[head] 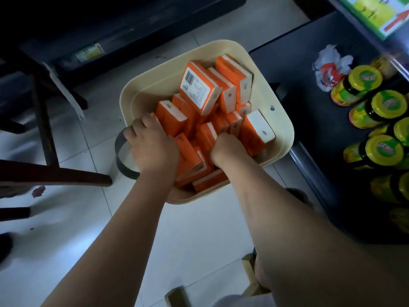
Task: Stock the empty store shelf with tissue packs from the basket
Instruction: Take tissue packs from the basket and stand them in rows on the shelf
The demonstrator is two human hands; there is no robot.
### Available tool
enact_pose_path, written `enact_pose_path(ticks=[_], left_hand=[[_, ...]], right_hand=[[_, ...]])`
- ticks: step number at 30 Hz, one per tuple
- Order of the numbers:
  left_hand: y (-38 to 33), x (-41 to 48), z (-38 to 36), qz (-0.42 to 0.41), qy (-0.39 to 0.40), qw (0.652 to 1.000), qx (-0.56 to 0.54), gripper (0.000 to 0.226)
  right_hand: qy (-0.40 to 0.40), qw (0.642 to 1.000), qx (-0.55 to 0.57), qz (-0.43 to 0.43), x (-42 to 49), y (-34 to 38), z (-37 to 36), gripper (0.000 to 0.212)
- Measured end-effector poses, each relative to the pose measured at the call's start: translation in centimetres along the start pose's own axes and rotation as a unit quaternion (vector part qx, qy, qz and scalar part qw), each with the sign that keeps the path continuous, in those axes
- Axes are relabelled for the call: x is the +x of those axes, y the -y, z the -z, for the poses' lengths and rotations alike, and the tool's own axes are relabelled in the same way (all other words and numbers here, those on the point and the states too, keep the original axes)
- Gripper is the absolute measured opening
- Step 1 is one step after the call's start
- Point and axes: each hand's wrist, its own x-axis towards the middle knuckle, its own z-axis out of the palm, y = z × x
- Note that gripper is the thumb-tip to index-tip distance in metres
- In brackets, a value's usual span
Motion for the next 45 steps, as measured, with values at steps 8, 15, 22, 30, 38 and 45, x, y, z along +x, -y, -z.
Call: enact_pose_path(ticks=[8, 15, 22, 30, 38, 45], left_hand=[[-0.7, 0.0, 1.0, -0.080, 0.033, 0.995, -0.050, 0.060], [0.5, 0.2, 4.9, 0.056, 0.056, 0.976, -0.203, 0.032], [-1.1, -4.4, 10.3, -0.112, 0.036, 0.984, -0.133, 0.028], [-8.3, -11.6, 16.4, -0.325, 0.084, 0.836, -0.433, 0.040], [-18.2, -19.2, 18.8, -0.486, 0.082, 0.668, -0.557, 0.004], [-26.9, -27.0, 17.0, -0.535, 0.204, 0.593, -0.566, 0.017]], right_hand=[[-0.041, 0.999, 0.027, -0.007, -0.2, -0.8, 1.5, 0.023], [-0.134, 0.979, 0.153, 0.007, -3.2, -1.4, 6.6, 0.034], [-0.245, 0.929, 0.276, 0.026, -10.5, -1.9, 11.9, 0.024], [-0.487, 0.762, 0.417, 0.086, -22.9, -7.7, 16.9, 0.029], [-0.582, 0.695, 0.391, 0.162, -36.1, -20.3, 22.2, 0.029], [-0.601, 0.659, 0.442, 0.097, -44.6, -33.0, 21.8, 0.005]])
